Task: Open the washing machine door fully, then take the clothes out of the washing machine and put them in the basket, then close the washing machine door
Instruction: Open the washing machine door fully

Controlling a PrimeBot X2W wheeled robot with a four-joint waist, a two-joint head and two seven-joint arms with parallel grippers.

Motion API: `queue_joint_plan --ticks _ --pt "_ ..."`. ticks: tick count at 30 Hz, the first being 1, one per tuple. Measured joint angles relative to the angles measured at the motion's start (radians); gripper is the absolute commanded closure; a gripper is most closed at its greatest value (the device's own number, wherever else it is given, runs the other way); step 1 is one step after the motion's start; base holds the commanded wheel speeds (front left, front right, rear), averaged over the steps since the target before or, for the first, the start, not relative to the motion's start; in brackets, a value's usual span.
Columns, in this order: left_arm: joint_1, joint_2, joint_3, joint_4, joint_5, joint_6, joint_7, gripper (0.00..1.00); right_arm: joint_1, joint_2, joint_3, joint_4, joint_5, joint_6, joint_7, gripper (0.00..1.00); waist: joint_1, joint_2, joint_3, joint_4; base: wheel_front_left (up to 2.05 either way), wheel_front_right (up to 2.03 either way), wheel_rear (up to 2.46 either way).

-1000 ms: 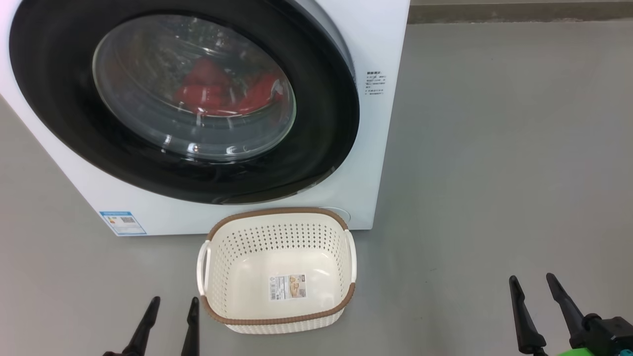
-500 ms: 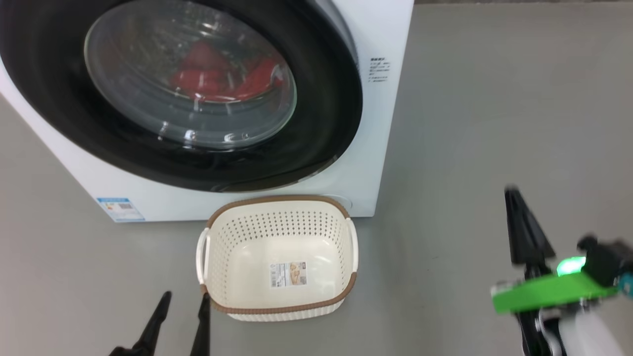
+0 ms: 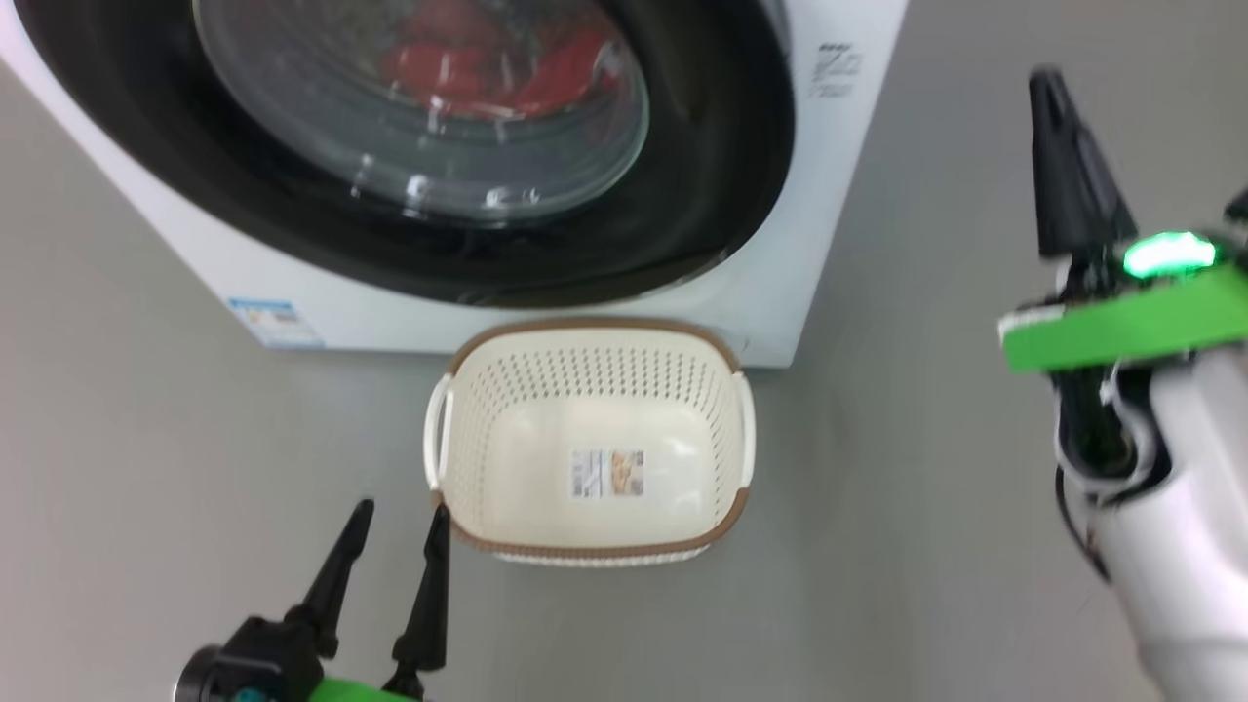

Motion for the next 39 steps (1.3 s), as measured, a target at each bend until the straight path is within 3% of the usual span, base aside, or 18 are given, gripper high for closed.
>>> queue_joint_plan --ticks 10,18,29,39 --pt "-0.092 -0.001 -0.036 0.001 -0.04 0.0 0.0 0.0 -0.223 -0.17 0.214 0.058 0.287 0.0 0.001 1.0 0.0 0.0 0.12 0.058 0.0 0.0 0.0" --pt "-0.153 -0.002 -0.065 0.005 -0.048 0.0 0.0 0.0 -0.372 -0.284 0.39 0.055 0.502 0.0 0.064 1.0 -0.0001 0.0 0.217 0.093 0.0 0.0 0.0" --pt "-0.214 -0.003 -0.09 0.012 -0.054 -0.003 0.0 0.0 -0.514 -0.332 0.447 0.048 0.8 0.0 0.236 1.0 0.0 0.0 0.316 0.121 0.0 0.0 0.0" --pt "-0.247 -0.005 -0.1 0.021 -0.062 -0.011 0.0 0.0 -0.567 -0.341 0.44 0.062 0.902 -0.003 0.362 1.0 0.0 -0.0001 0.353 0.128 0.0 0.0 0.0"
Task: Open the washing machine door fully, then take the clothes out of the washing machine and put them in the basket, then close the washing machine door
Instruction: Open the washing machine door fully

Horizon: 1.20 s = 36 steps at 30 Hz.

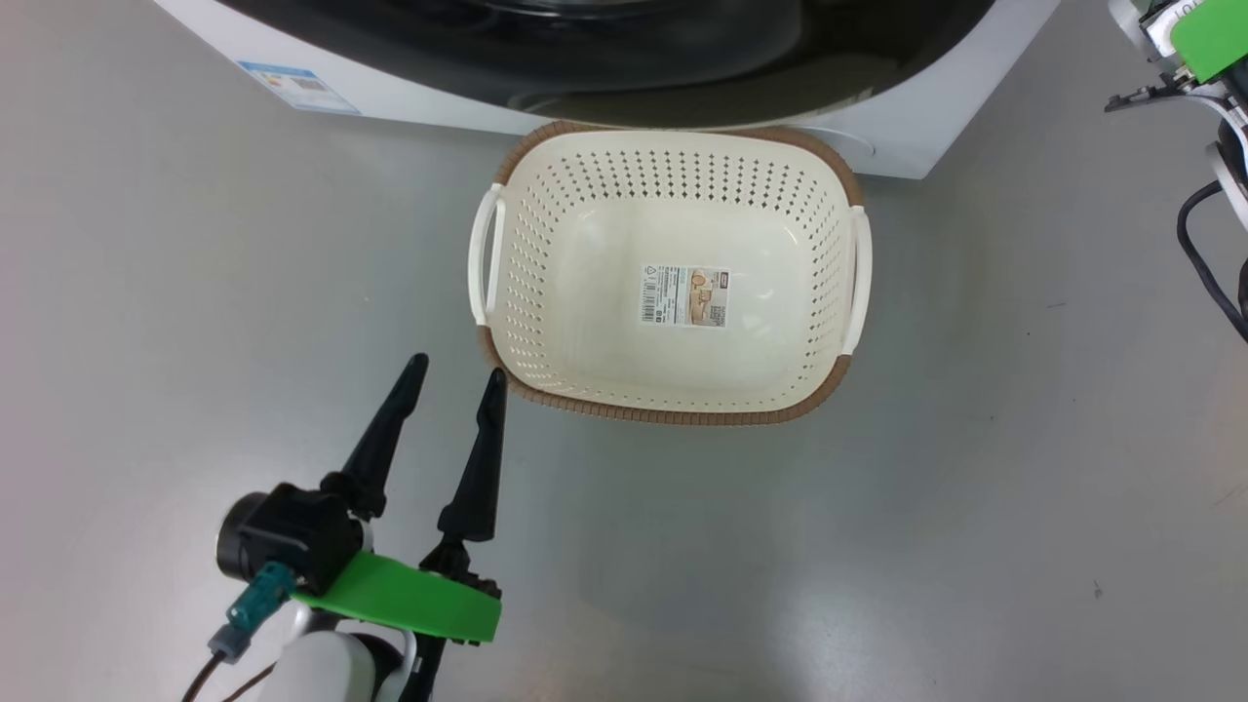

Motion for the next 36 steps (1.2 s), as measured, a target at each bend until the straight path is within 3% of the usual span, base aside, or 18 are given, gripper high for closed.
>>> queue_joint_plan --ticks 36 --pt "0.074 0.0 0.041 0.01 0.003 -0.001 0.0 0.0 0.259 0.069 0.083 -0.147 0.003 -0.004 0.178 1.0 -0.0001 0.0 -0.184 -0.048 0.0 0.0 0.0"
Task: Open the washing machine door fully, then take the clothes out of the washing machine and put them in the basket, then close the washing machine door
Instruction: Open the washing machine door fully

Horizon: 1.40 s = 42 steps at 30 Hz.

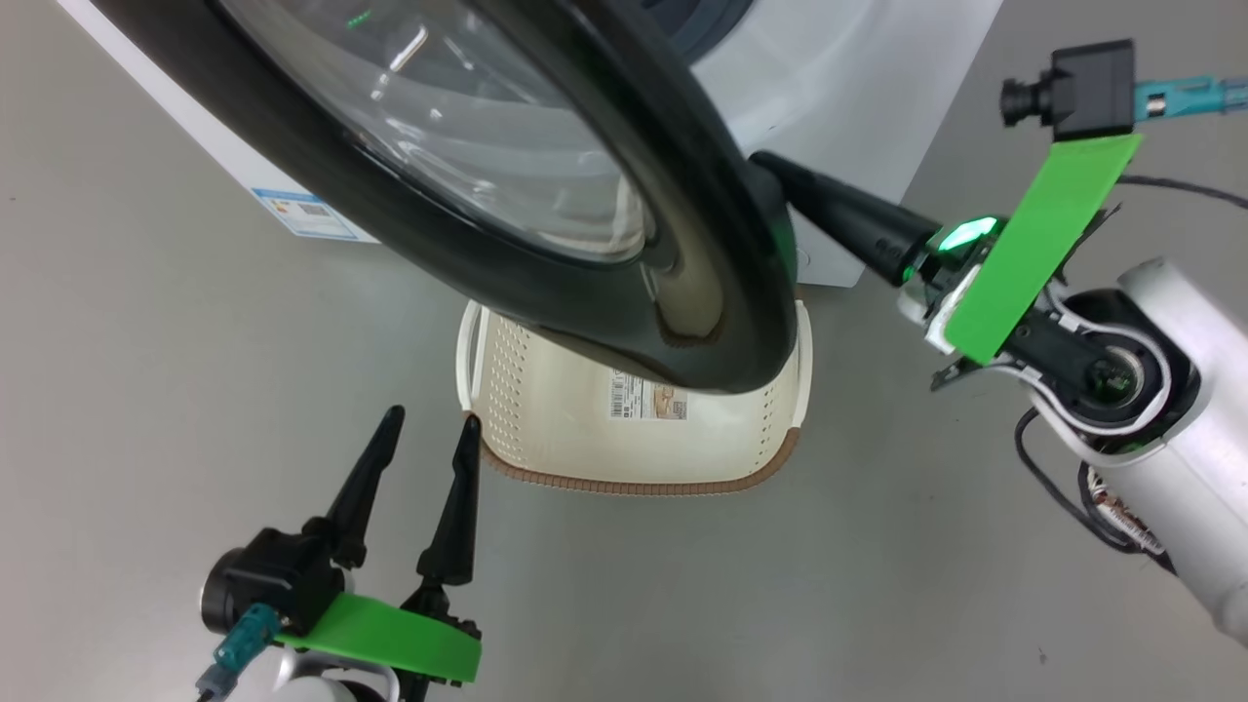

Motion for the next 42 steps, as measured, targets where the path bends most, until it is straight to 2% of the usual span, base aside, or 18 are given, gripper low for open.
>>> queue_joint_plan --ticks 11,21,22,24,25,26,28,30,42 --pt "0.015 0.0 0.007 -0.005 0.0 0.001 0.0 0.0 0.048 0.037 0.03 -0.041 0.0 0.0 0.06 1.0 0.0 0.0 -0.023 -0.005 0.0 0.0 0.0" --pt "0.03 0.0 0.012 -0.014 0.0 0.002 0.0 0.0 0.085 0.052 0.011 -0.024 -0.017 0.0 0.02 1.0 0.0 -0.0001 -0.045 -0.008 0.0 0.0 0.0" --pt "0.033 0.0 0.013 -0.014 0.0 0.002 0.0 0.0 0.091 0.054 0.0 -0.02 -0.017 0.0 0.009 0.89 0.0 0.0 -0.048 -0.009 0.0 0.0 0.0" --pt "0.035 0.0 0.017 -0.013 0.0 0.002 0.0 0.0 0.106 0.052 -0.009 -0.008 -0.022 0.0 -0.011 0.81 0.0 0.0 -0.053 -0.011 0.0 0.0 0.0" --pt "0.035 0.0 0.019 -0.013 0.001 0.002 0.0 0.0 0.118 0.052 -0.013 -0.001 -0.028 0.0 -0.023 0.74 0.0 0.0 -0.056 -0.012 0.0 0.0 0.0" --pt "0.035 0.0 0.021 -0.013 0.001 0.002 0.0 0.0 0.13 0.051 -0.017 0.006 -0.039 0.0 -0.038 0.56 0.0001 0.0 -0.059 -0.013 0.0 0.0 0.0" --pt "0.037 0.0 0.025 -0.013 0.008 0.002 0.0 0.0 0.16 0.049 -0.027 0.013 -0.044 0.0 -0.064 0.47 0.0 0.0 -0.066 -0.015 0.0 0.0 0.0" --pt "0.04 0.0 0.03 -0.013 0.011 0.002 0.0 0.0 0.188 0.047 -0.038 0.019 -0.044 0.0 -0.09 0.0 0.0 0.0 -0.073 -0.019 0.0 0.0 0.0" --pt "0.101 0.001 0.078 -0.007 0.027 0.0 0.0 0.0 0.43 0.046 -0.068 0.068 -0.059 0.0 -0.279 0.0 0.0 0.0 -0.12 -0.057 0.0 0.0 0.0"
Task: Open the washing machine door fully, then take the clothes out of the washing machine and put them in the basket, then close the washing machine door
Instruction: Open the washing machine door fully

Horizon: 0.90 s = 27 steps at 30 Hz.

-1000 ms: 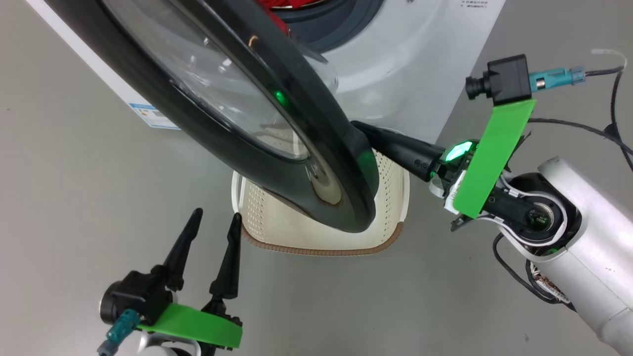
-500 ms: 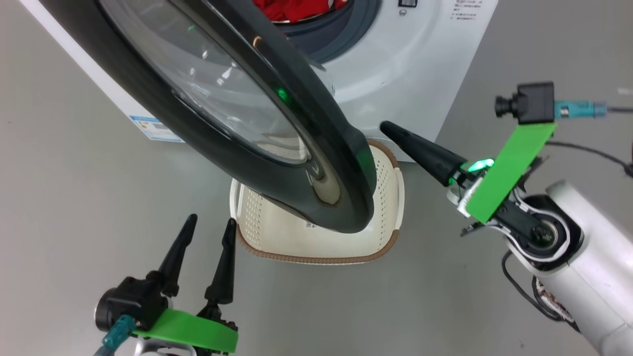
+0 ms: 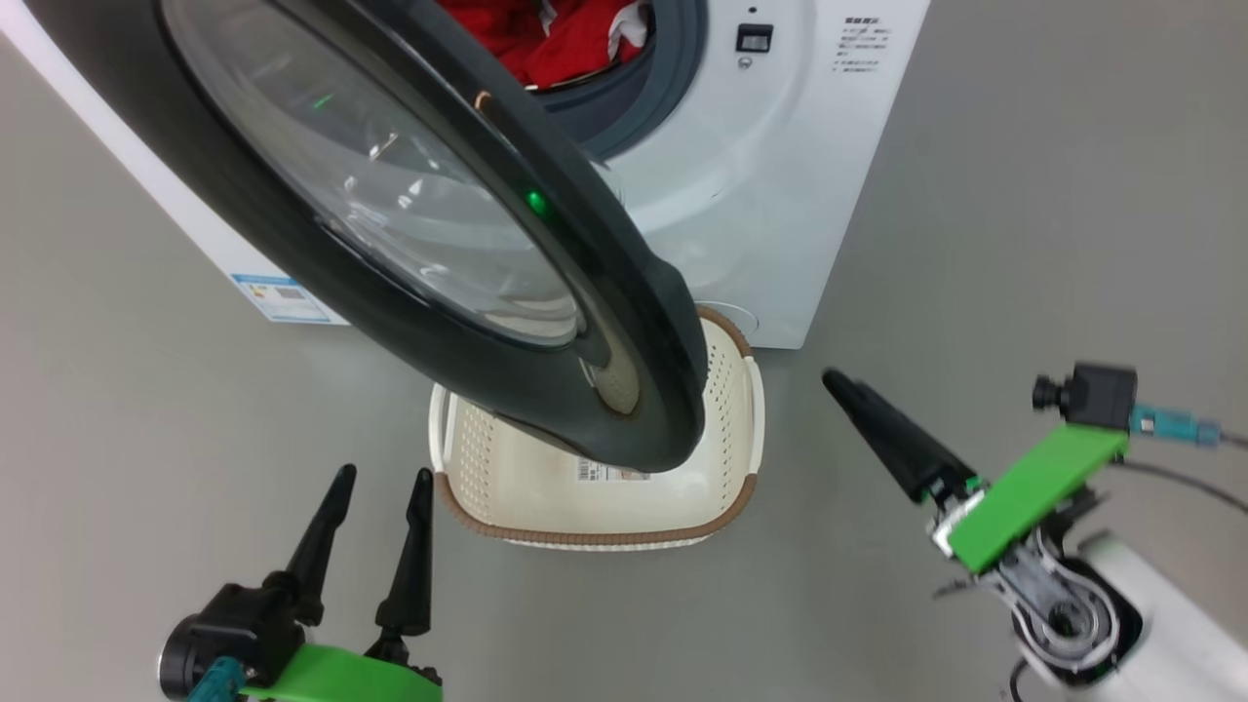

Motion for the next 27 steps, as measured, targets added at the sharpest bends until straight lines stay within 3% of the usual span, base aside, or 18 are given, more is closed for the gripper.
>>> queue_joint_plan --ticks 16,23,27 --pt "0.023 0.001 0.033 0.009 0.008 -0.009 0.0 0.0 0.237 -0.029 -0.043 0.051 -0.02 0.0 -0.213 0.0 0.0 0.0 -0.043 -0.062 0.0 0.0 0.0" --pt "0.041 0.001 0.05 0.009 0.015 -0.009 0.0 0.0 0.263 -0.041 -0.073 0.127 -0.188 0.0 -0.253 0.0 0.0 0.0 -0.049 -0.09 0.0 0.0 0.0" --pt "0.041 0.002 0.059 0.01 0.016 -0.016 0.0 0.0 0.264 -0.012 -0.178 0.142 -0.359 0.0 -0.254 0.0 0.0 0.0 -0.048 -0.103 0.0 0.0 0.0"
